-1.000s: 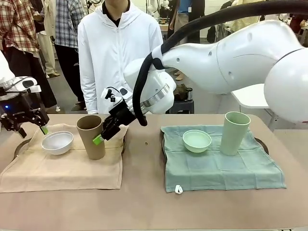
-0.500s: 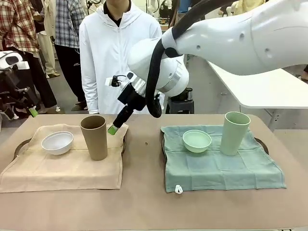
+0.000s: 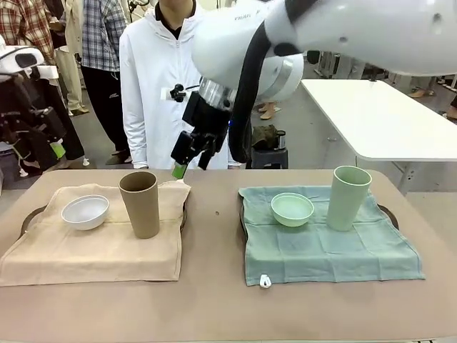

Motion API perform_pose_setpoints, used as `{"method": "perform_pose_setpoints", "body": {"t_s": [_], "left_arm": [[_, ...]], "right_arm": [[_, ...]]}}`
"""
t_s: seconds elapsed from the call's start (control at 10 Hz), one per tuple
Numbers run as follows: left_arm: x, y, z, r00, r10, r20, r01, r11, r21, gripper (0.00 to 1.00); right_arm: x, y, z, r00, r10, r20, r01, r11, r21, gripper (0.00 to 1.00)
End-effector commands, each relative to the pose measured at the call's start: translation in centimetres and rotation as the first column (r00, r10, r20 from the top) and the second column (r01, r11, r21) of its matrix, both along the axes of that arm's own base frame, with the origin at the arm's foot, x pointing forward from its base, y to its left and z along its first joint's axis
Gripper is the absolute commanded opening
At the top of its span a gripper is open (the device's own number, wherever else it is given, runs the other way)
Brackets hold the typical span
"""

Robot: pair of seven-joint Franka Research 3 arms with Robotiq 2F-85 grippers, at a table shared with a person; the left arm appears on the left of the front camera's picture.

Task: Set up a tray with a mat and arrange the tableware.
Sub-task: Place the Picnic Bowl and Reusable plastic cup back onto the Handle tray in front of the human's position.

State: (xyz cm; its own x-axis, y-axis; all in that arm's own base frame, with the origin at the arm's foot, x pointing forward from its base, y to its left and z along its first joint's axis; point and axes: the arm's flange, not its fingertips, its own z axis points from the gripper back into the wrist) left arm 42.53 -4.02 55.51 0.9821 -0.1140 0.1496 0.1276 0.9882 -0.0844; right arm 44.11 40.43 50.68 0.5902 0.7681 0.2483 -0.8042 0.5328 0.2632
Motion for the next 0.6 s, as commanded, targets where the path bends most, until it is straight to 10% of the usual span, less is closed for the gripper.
{"method": "perform_pose_setpoints", "body": {"t_s": [0.0,0.5], "left_arm": [[0.2,-2.4,2.3,1.0,0.017,-0.006,-0.017,0.999,0.031,0.83],[-0.5,-3.9,3.5,1.0,-0.007,-0.006,0.007,1.0,0.014,0.83]], "right_arm": [[-1.6,-0.6,3.5,0.991,-0.128,-0.036,0.121,0.981,-0.149,1.0],[-3.5,-2.7,6.9,0.966,-0.259,0.009,0.251,0.926,-0.281,1.0]]}}
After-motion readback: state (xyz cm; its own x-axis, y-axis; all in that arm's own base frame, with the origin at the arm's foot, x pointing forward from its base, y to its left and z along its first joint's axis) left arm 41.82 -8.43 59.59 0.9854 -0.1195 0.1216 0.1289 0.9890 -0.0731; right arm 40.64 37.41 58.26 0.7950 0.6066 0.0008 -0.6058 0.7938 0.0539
